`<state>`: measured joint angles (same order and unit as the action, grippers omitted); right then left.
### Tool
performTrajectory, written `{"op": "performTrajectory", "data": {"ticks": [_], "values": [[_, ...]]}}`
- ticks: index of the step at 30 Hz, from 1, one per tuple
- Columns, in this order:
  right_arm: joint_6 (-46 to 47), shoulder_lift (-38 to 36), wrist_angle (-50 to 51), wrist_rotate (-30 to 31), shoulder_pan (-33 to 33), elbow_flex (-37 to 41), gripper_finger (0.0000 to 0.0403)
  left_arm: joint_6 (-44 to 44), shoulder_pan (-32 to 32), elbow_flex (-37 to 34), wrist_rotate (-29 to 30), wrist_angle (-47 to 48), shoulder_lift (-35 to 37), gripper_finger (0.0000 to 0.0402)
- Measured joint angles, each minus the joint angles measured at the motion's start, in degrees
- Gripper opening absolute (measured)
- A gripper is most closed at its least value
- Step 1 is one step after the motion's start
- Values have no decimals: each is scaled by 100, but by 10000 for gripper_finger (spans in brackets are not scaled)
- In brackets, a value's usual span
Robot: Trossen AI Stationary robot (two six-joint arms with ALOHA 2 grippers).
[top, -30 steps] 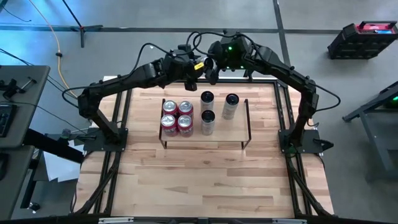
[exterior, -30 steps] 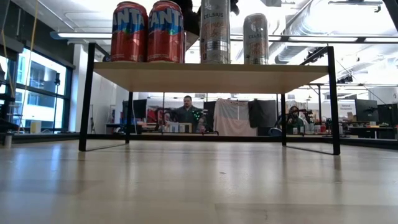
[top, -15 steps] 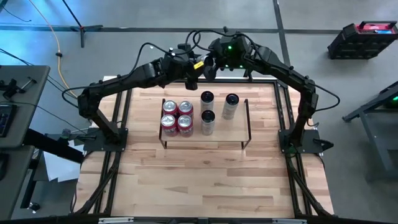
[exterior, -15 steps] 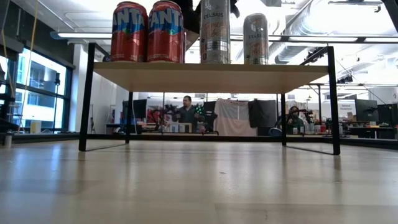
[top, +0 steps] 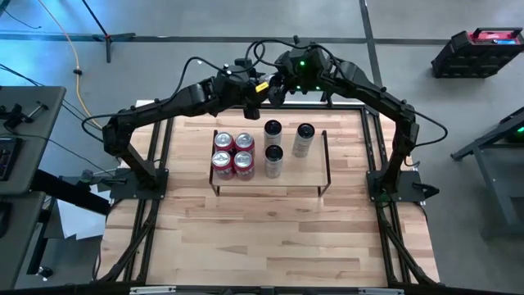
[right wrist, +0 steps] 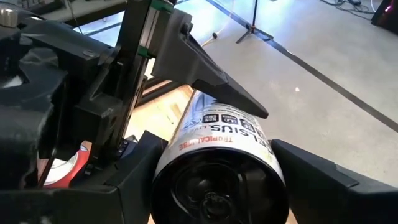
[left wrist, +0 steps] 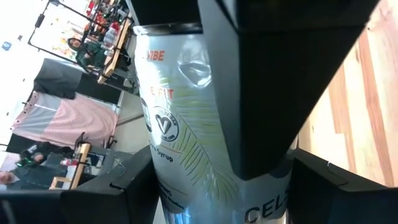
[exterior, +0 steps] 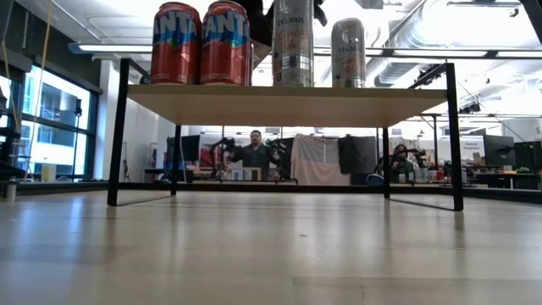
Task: Place canned beverage on shelf
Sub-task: Put the white yellow soda can on the shelf aligned with the other white yellow soda can
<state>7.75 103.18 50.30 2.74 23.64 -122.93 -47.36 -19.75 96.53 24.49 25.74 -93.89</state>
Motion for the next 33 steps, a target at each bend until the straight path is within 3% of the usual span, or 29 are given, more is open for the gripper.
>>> {"op": "performTrajectory", "data": {"ticks": [33], "values": [[133, 2, -117, -157, 48, 7, 251, -181, 4, 4, 130, -39, 4, 253]]}}
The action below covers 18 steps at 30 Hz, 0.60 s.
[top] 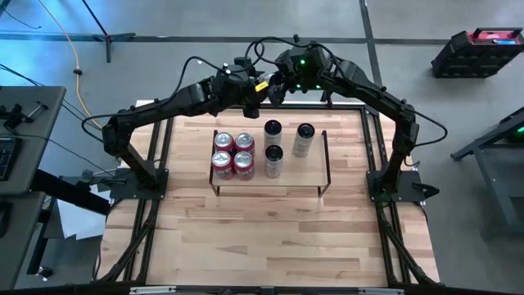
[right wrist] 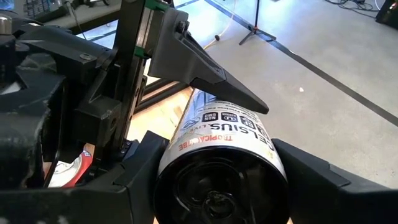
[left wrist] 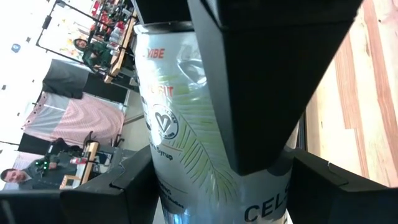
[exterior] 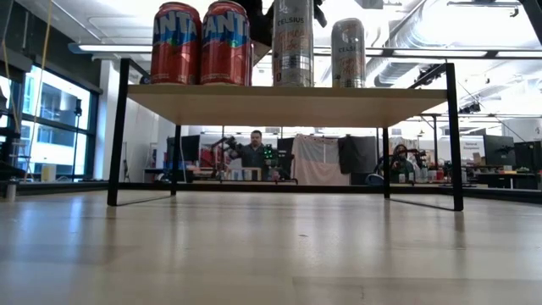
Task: Place canned beverage on shelf
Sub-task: Put the white yellow soda can on the shelf aligned with the other white yellow soda can
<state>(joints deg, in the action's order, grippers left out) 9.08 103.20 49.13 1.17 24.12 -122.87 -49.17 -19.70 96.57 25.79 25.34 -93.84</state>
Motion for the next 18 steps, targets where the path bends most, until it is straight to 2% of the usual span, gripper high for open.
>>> {"op": "performTrajectory", "data": {"ticks": [10, 18], "values": [[10, 0, -3, -19, 0, 0, 250, 32, -4, 0, -13, 4, 0, 258], [18, 0, 5, -39, 2, 0, 250, 68, -4, 0, -62, 2, 4, 312]]}}
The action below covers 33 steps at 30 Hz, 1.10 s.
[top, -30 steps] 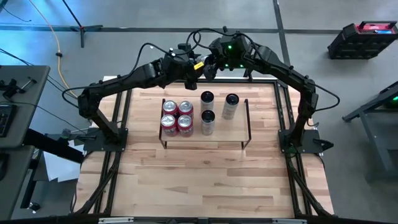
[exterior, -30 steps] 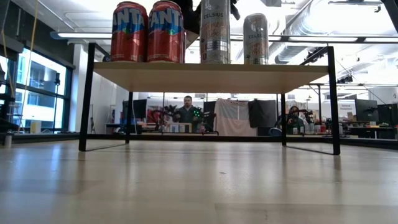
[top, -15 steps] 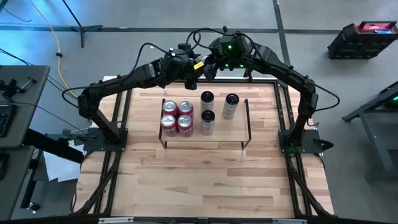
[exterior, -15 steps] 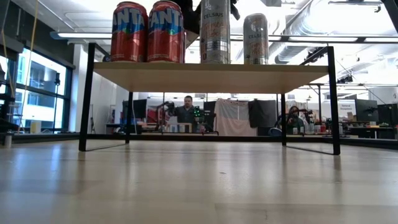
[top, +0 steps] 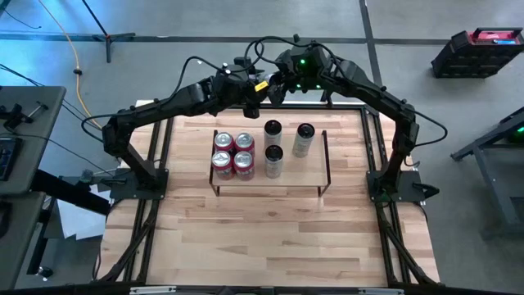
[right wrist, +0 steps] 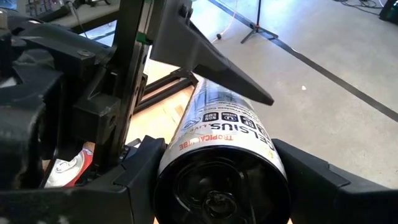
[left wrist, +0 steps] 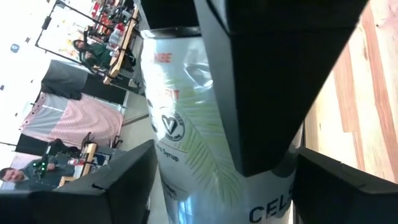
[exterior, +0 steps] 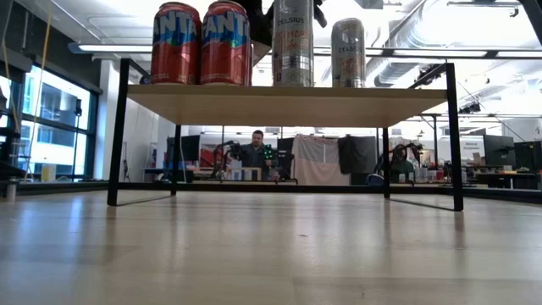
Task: Place canned beverage on shelf
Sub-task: Put the white yellow soda can on the shelf aligned with the other white yellow soda can
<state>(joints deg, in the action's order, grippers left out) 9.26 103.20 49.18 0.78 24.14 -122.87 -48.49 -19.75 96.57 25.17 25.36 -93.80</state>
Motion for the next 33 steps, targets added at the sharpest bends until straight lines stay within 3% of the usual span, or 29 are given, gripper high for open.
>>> {"op": "performTrajectory", "data": {"ticks": [11, 24, 33], "values": [[-13, 0, 9, -150, 107, 0, 250, 62, -143, 11, 189, 346, 42, 327], [-123, -62, -172, -231, 292, -16, 250, 167, -547, 0, 15, 500, 377, 328], [-603, -151, 444, 240, 407, -621, 249, 211, -974, 2, 400, 846, 814, 328]]}}
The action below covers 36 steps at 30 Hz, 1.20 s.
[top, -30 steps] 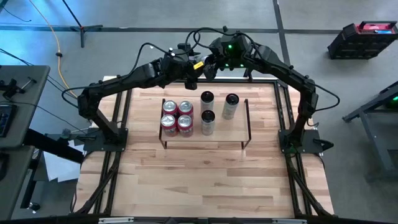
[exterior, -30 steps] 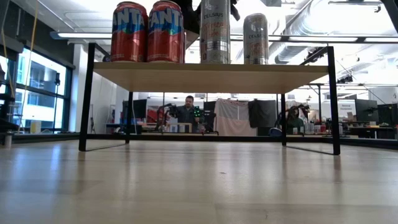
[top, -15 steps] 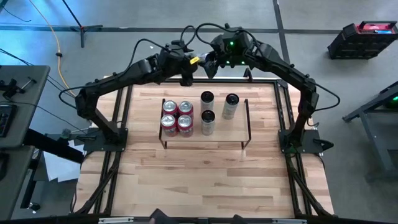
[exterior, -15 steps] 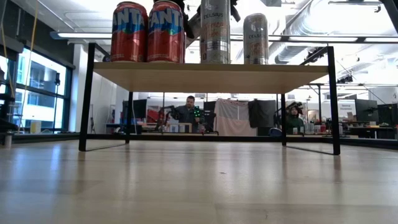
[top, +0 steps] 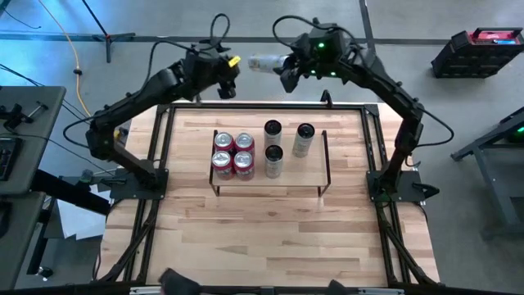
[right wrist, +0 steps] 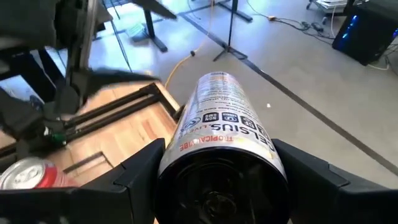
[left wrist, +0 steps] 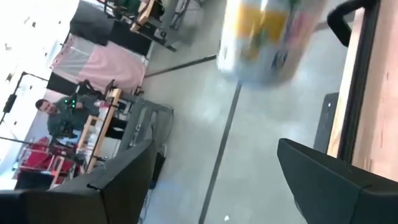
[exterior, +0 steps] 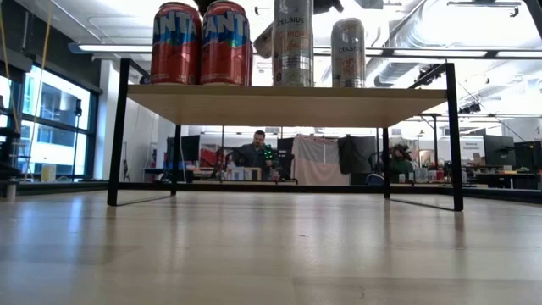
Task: Place canned beverage on shelf
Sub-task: Put the white yellow soda can on the shelf aligned with the other white yellow soda can
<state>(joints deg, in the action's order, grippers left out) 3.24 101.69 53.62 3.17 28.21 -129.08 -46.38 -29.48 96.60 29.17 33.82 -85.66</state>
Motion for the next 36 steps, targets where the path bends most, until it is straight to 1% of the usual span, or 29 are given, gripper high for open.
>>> {"op": "performTrajectory", "data": {"ticks": [3, 5, 8, 13, 16, 21, 27, 30, 33, 36], "values": [[-137, -33, 398, 31, -17, -326, 249, 197, -188, -2, -53, 63, 203, 328], [-198, -16, 488, 49, -84, -574, 249, 382, -355, -2, -109, 126, 343, 328], [-220, -299, 126, -24, -214, -423, 249, 588, -565, -2, -206, 202, 490, 328], [-349, -741, 148, -35, -537, -413, 249, 907, -918, -2, -447, 424, 687, 328], [-514, -965, 321, -45, -813, -413, 249, 1135, -1095, -2, -703, 504, 782, 328], [-762, -1223, 982, -540, -1432, -412, 249, 1437, -1292, -2, -1070, 549, 874, 328], [-366, -1374, 1392, -1014, -2415, -402, 249, 1623, -1407, -2, -1106, 585, 891, 328], [-52, -1442, 1457, -1149, -2929, -402, 249, 1627, -1426, -2, -1110, 606, 891, 328], [483, -1490, 1617, -1258, -3360, -402, 249, 1675, -1428, -2, -1113, 610, 891, 328], [1385, -1497, 2105, -1137, -3673, -406, 249, 1786, -1428, -2, -1117, 639, 891, 328]]}}
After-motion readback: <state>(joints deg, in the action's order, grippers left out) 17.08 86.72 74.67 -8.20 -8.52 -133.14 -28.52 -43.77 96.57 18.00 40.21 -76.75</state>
